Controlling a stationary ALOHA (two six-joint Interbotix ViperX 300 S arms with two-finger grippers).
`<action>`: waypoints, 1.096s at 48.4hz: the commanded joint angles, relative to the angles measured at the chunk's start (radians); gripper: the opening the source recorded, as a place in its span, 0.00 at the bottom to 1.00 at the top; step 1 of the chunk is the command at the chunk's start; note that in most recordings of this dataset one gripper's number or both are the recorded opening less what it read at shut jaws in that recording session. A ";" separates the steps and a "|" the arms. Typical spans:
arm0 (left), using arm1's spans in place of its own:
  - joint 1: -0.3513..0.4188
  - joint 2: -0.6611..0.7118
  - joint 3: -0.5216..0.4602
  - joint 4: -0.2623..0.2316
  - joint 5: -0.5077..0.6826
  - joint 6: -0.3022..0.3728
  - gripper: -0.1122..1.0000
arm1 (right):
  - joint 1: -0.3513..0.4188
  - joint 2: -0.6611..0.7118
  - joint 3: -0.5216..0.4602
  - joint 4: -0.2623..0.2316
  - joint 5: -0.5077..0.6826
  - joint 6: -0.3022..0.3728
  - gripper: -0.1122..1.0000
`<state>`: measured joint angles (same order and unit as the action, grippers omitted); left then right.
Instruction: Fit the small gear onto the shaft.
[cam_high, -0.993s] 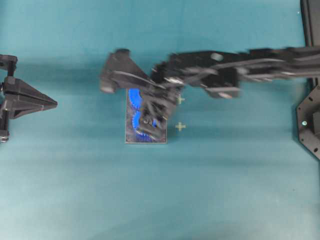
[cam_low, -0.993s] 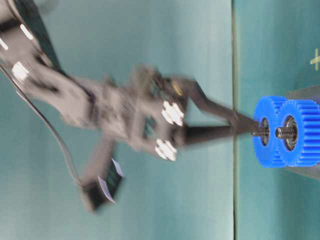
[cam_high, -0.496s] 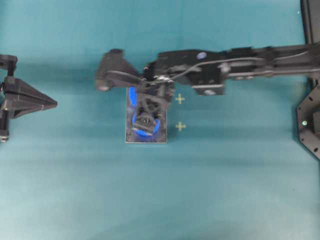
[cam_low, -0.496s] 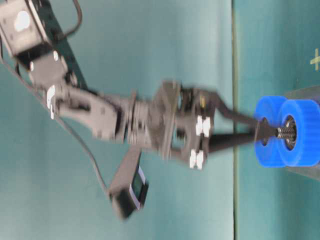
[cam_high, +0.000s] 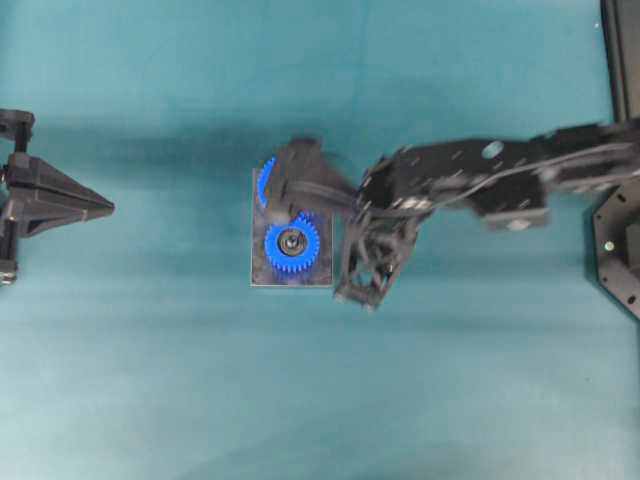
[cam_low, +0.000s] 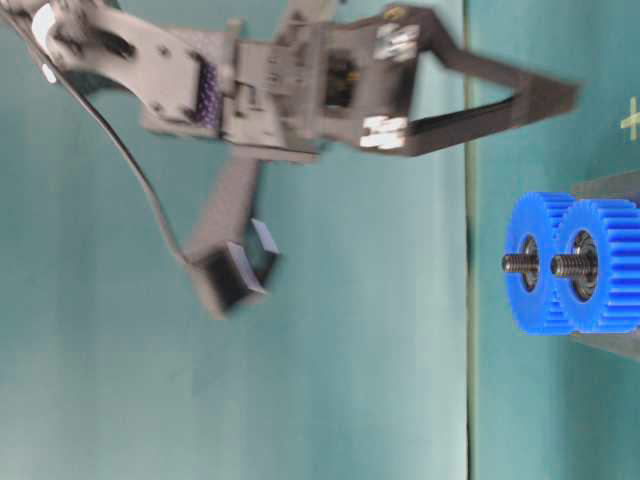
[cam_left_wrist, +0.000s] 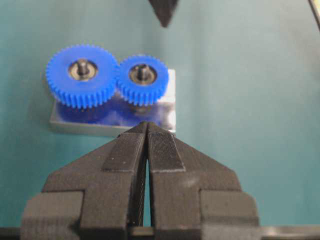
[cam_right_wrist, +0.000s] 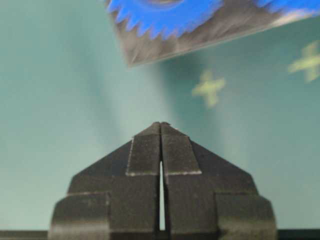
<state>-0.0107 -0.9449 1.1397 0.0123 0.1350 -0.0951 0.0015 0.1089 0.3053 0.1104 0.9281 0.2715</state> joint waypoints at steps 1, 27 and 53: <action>0.000 0.003 -0.020 0.003 -0.005 -0.002 0.10 | -0.008 -0.063 0.017 -0.020 -0.071 0.008 0.08; 0.002 0.002 -0.018 0.003 -0.005 -0.002 0.10 | -0.055 -0.081 0.097 -0.075 -0.385 0.000 0.08; 0.002 -0.002 -0.020 0.005 -0.009 -0.002 0.10 | -0.071 0.135 -0.161 -0.069 -0.137 -0.117 0.08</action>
<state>-0.0107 -0.9495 1.1413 0.0138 0.1350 -0.0951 -0.0782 0.2608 0.1718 0.0353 0.7685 0.1687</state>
